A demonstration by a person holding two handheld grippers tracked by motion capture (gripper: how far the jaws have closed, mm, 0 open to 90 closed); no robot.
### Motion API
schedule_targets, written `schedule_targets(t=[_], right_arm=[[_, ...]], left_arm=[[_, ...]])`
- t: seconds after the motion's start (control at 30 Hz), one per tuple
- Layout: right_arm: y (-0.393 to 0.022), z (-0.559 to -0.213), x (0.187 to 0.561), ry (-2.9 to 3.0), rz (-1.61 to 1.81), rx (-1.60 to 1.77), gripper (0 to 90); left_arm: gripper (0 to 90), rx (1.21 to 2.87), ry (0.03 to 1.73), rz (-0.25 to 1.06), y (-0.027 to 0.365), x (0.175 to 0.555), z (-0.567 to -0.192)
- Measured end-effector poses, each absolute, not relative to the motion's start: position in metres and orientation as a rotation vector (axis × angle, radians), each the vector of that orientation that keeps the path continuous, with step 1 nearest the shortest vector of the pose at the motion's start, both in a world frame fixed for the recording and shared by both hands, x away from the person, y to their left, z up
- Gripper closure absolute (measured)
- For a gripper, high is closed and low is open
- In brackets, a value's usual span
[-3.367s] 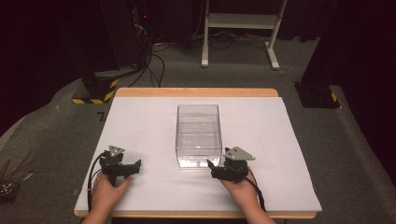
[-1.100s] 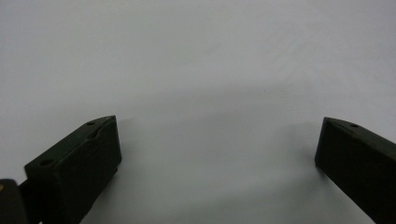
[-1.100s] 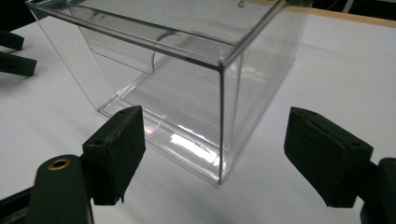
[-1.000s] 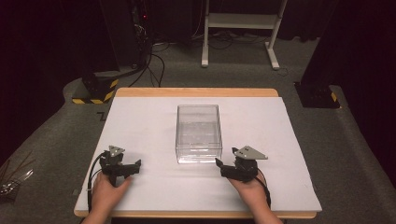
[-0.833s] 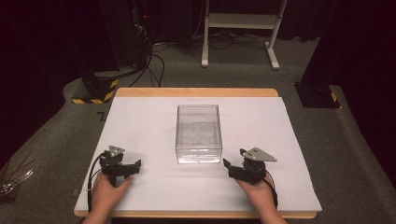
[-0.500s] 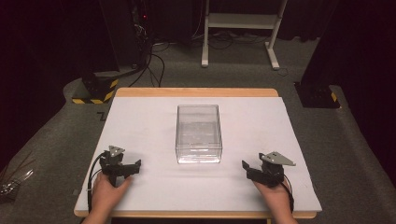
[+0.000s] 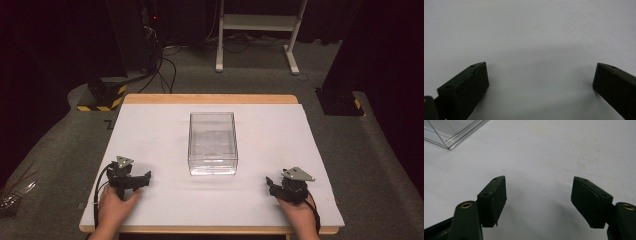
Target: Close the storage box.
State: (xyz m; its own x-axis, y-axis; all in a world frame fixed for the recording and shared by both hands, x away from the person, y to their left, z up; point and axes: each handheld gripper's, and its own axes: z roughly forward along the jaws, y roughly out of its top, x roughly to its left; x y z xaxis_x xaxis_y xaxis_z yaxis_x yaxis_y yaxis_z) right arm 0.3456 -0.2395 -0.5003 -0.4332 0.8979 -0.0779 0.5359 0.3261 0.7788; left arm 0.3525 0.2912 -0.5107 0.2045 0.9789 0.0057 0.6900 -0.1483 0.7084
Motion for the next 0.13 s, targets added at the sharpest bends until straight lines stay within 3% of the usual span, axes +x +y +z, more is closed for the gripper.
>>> schedule_targets(t=[0.13], right_arm=[[-0.2434,-0.5002,0.3474,2.085,0.974,1.298,29.5]], left_arm=[[0.6,1.907,1.546,0.652,0.2910,0.3525,-0.5108]])
